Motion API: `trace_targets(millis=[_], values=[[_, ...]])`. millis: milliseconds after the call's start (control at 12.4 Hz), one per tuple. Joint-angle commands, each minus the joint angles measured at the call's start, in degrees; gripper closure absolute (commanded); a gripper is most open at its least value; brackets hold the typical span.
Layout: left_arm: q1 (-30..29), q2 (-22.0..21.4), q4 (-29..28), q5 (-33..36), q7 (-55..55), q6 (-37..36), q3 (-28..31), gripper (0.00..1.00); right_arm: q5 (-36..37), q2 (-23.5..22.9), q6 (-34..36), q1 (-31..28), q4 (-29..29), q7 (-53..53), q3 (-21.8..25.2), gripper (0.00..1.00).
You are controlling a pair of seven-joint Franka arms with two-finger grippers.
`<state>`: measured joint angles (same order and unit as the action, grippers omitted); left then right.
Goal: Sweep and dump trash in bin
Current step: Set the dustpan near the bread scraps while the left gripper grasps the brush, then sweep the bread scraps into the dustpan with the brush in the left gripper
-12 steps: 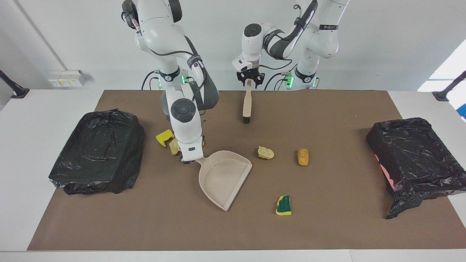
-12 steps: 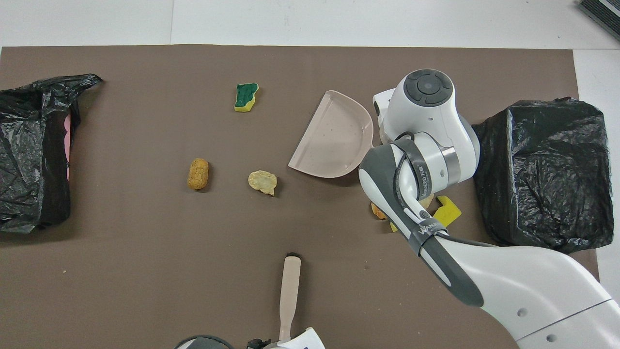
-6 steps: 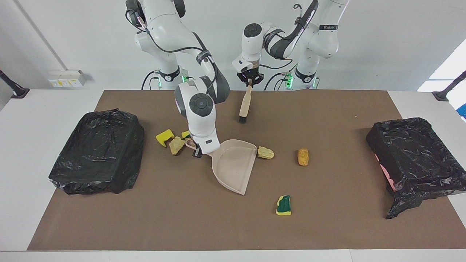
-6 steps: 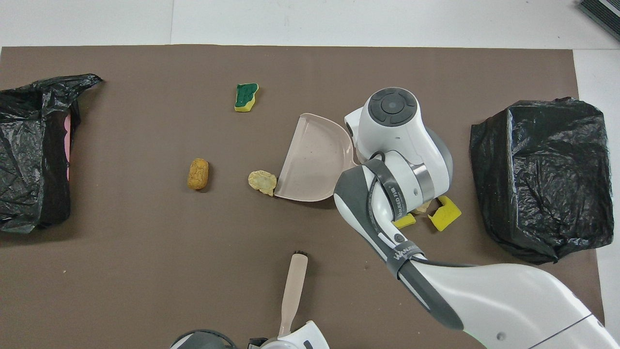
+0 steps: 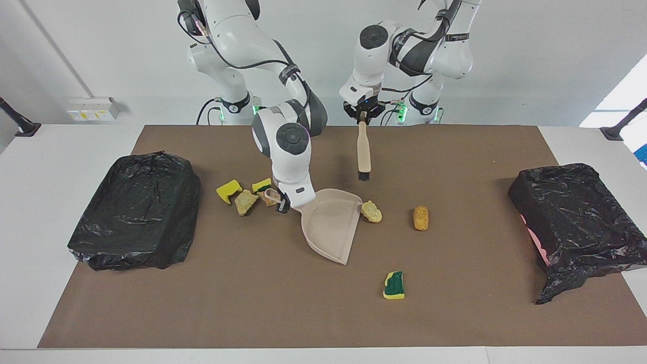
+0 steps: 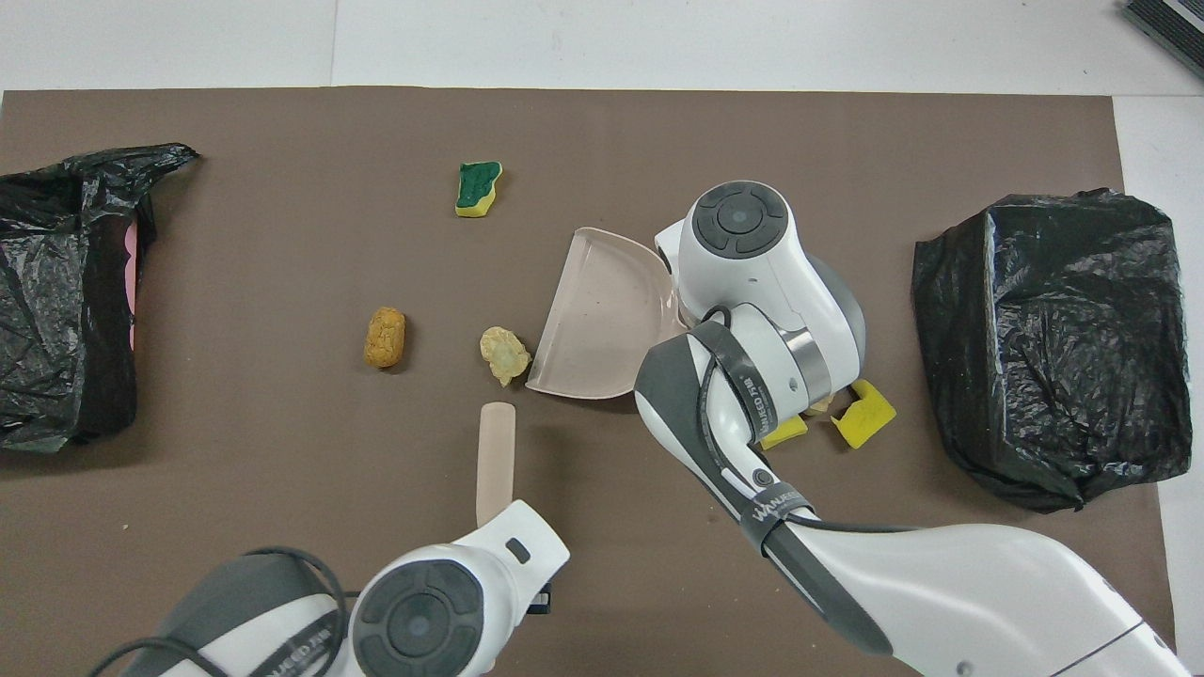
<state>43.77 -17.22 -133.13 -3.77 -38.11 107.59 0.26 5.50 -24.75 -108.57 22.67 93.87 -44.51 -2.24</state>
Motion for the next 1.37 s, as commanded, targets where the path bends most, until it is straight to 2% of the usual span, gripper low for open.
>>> trace_targets(millis=[0,242,483,644,805,1047,1288], values=[[-8.58,-0.45,1.20,2.80,1.63,-2.31,-0.70,1.00,1.79,1.72,-1.81,-0.96,2.37,-2.15,-0.49,1.00],[-20.61,2.26,1.29,3.76,8.73,0.58,-0.62,1.00,1.27,1.10,-5.07,-0.26,2.99,-3.74,-0.57,1.00],[-27.23,8.49,1.55,7.19,10.25,5.67,-0.53,1.00,0.65,0.84,-6.04,0.35,2.72,-2.77,-0.75,1.00],[-28.65,12.28,1.55,8.52,10.60,10.33,-0.62,1.00,-0.75,1.01,-5.60,1.23,2.72,0.98,-0.75,1.00],[-28.22,14.31,1.47,8.43,11.04,10.88,-0.88,1.00,-0.93,1.45,-4.20,2.20,2.99,6.17,-0.75,1.00],[-22.87,15.46,1.47,6.94,11.39,12.72,-1.14,1.00,-2.06,1.45,-4.02,2.29,2.99,8.47,-1.36,1.00],[-16.90,15.63,1.47,-1.31,13.23,18.34,-1.23,1.00,-2.16,1.45,-3.49,2.29,2.90,8.65,-1.37,1.00]])
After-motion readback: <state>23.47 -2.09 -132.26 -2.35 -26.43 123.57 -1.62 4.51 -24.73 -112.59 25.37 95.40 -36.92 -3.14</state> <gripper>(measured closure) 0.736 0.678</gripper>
